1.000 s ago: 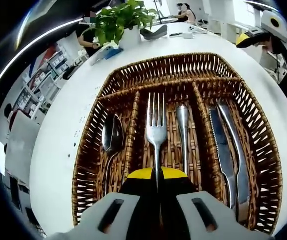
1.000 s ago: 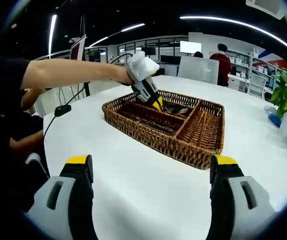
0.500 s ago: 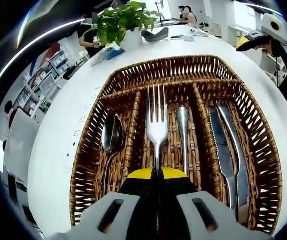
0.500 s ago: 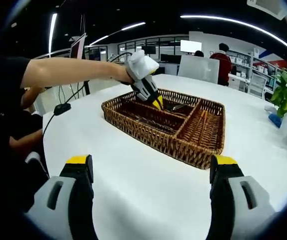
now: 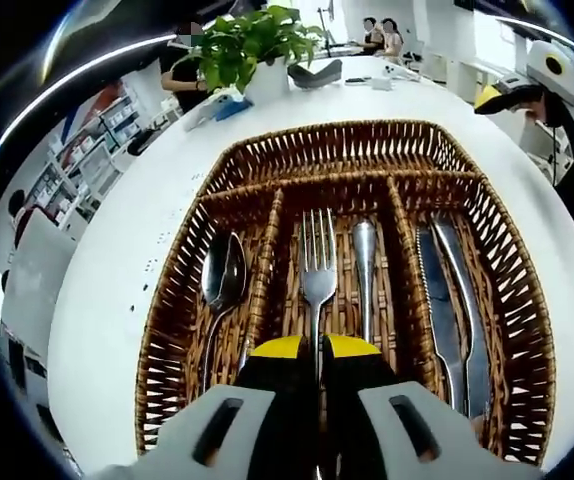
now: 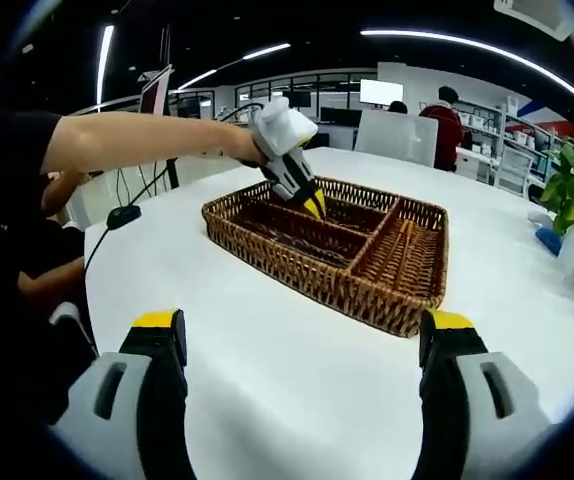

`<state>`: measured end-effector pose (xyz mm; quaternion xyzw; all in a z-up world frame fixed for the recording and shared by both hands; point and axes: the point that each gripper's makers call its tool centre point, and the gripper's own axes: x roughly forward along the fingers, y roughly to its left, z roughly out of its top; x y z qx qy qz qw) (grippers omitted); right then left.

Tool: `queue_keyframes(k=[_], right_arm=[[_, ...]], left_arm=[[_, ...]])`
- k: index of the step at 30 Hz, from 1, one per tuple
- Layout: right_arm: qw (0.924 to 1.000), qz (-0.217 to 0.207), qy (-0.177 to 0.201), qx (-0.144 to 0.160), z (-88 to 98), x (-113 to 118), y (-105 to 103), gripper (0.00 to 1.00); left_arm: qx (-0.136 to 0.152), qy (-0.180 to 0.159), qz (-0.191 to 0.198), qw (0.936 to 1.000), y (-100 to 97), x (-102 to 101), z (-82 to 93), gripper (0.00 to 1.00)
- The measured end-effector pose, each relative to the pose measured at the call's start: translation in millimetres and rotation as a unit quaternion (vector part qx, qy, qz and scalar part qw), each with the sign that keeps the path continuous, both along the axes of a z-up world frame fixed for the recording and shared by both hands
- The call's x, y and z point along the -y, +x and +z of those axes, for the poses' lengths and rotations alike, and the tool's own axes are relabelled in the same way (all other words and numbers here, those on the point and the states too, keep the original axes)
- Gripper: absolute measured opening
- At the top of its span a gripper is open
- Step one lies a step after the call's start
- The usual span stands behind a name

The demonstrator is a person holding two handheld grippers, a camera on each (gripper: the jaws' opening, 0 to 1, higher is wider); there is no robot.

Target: Arrange the knives, forks, and spoons in their matching storage slots by inserting each utensil handle-first until every utensil is classified and aligned in the correct compartment

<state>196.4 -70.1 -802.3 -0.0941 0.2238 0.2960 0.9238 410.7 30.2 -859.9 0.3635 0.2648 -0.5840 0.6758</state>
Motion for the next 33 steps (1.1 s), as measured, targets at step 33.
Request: queue_keyframes(k=[33], right_arm=[[0.9994,-0.012,0.023,0.021,16.5,11.9,19.0,1.00]], left_arm=[[0.025,-0.070,0.085,0.9936,-19.9,-12.4,58.0,0.38]])
